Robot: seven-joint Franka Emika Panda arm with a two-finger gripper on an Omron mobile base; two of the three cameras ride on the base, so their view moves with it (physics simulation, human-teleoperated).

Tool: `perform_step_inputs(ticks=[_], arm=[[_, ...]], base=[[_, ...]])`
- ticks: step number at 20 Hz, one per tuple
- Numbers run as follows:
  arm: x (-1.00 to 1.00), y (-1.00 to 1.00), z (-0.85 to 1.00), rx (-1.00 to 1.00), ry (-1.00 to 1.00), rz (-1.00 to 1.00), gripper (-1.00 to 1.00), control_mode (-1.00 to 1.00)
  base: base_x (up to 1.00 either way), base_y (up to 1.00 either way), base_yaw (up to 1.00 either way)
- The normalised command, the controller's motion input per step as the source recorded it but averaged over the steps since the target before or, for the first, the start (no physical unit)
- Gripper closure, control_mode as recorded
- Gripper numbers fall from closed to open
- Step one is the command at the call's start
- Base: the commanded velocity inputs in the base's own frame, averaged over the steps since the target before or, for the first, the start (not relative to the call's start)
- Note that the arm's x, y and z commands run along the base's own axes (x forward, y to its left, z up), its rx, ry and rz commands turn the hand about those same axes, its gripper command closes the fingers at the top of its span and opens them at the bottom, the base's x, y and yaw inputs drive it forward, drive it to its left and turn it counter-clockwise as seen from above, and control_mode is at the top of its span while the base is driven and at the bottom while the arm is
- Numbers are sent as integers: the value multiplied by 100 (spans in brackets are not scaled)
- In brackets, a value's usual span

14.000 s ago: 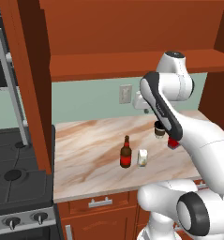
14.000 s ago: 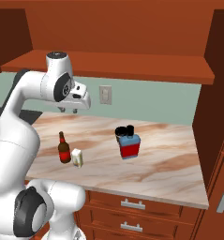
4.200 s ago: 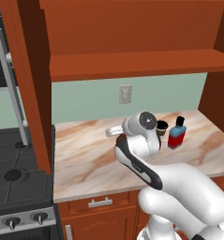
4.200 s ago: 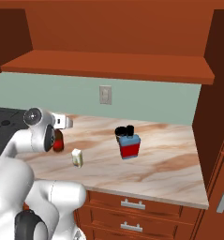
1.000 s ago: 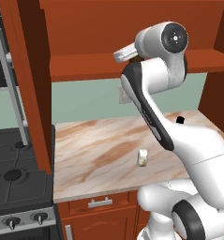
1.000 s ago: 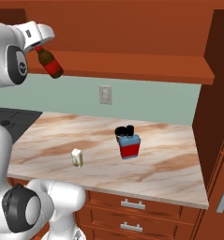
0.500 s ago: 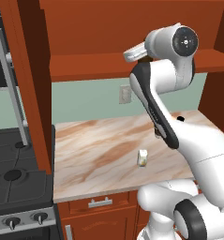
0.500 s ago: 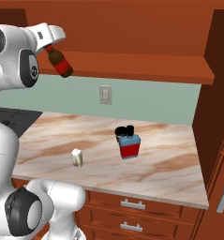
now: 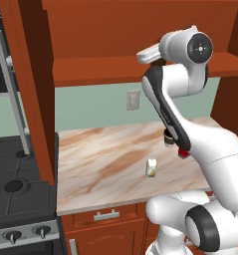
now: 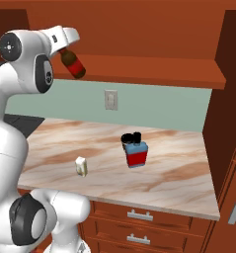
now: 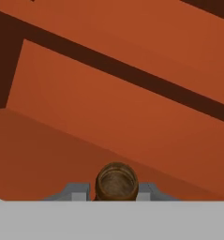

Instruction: Sort all alcoholic drinks to one cabinet, and non-alcoholic drinks to the other.

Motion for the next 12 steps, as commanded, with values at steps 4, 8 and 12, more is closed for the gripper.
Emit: perform_step_inputs(ticks=[4, 8, 12], arm=[[22, -19, 2, 1, 0, -2, 100, -100], [30, -16, 6, 4, 0, -3, 100, -100], [40, -13, 8, 6, 0, -4, 100, -100]], base=[[0, 0, 0], [0, 0, 0], [0, 0, 0]])
